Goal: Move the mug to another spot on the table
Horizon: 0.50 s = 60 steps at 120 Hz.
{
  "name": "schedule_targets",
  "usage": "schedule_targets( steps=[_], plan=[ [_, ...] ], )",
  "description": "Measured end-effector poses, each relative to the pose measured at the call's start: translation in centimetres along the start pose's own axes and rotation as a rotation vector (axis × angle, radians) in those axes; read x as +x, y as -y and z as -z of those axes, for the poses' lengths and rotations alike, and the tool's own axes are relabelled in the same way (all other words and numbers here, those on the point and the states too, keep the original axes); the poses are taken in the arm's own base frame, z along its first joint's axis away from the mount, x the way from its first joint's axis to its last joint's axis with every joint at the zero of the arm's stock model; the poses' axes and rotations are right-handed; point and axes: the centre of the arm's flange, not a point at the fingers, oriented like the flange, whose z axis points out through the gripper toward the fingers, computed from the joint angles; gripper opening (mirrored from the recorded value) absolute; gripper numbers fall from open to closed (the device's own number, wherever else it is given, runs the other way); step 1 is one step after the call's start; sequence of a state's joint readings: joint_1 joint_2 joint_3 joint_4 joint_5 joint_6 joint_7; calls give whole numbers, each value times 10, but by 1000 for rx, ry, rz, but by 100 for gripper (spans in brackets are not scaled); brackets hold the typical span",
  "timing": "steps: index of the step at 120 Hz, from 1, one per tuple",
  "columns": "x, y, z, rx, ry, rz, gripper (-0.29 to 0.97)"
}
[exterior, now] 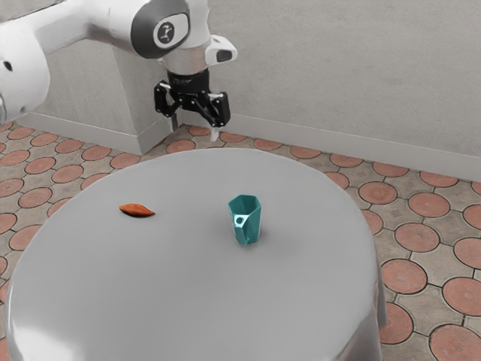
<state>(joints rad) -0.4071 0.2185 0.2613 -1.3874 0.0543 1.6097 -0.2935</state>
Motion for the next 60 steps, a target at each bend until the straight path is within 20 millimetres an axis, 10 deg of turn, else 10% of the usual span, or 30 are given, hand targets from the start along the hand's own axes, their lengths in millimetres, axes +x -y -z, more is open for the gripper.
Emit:
schedule_targets(
  steps=[60],
  plan=[
    [-64,-58,-110,78,-276,96,68]
  ],
)
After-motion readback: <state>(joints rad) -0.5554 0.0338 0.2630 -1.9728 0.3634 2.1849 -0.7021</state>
